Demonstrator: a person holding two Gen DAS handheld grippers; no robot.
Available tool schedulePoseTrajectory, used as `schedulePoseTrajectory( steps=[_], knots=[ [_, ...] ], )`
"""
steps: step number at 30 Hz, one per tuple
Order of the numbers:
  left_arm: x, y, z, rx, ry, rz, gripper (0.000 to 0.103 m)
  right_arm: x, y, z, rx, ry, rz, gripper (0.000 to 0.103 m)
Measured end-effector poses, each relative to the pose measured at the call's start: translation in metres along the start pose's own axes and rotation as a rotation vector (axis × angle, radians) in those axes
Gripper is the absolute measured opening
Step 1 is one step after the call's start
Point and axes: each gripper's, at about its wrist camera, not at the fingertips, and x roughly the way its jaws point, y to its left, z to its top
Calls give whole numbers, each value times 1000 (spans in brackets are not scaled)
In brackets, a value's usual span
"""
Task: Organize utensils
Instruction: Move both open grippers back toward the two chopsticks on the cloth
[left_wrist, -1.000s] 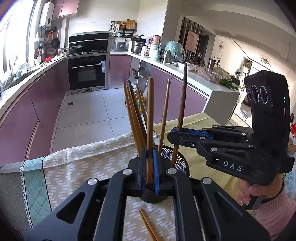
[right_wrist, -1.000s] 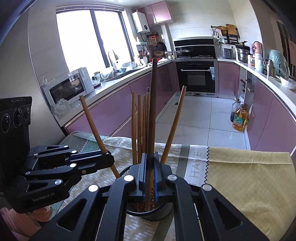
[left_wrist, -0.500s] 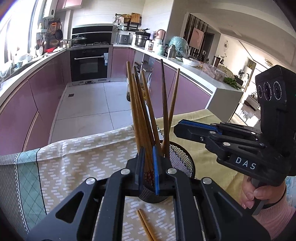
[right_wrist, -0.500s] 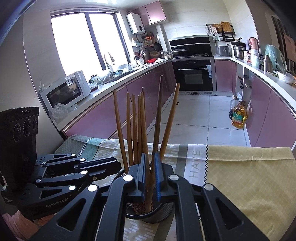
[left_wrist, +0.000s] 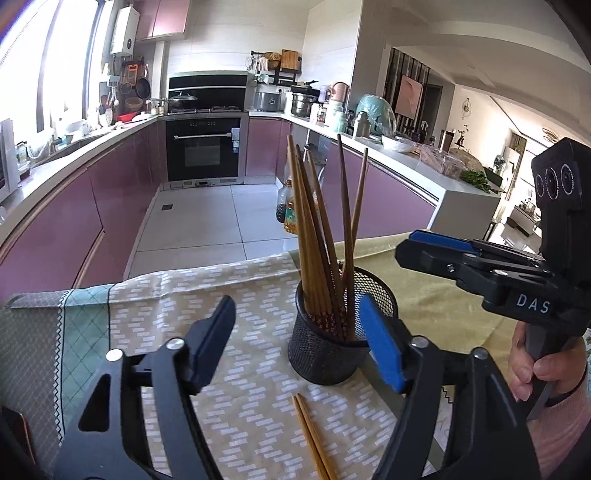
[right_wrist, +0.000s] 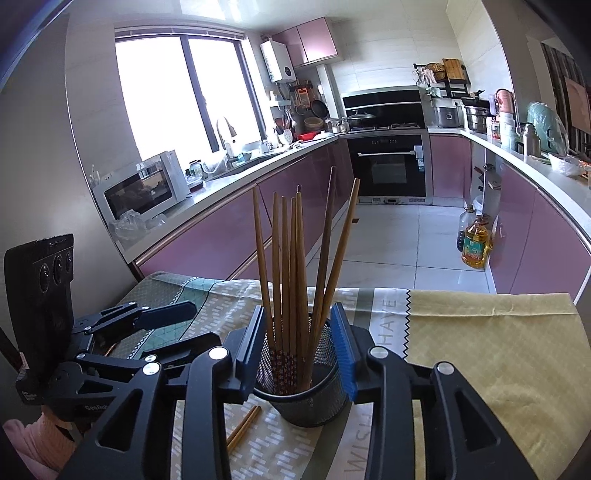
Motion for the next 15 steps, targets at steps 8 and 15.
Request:
schedulePoseTrajectory(
  steps=[8, 15],
  knots=[
    [-33, 3, -26, 39, -58, 113, 97, -22, 16, -29, -33, 7, 39, 58],
    [-39, 13, -55, 5, -20, 160, 97, -10, 30, -70, -54, 101, 40, 64]
  ],
)
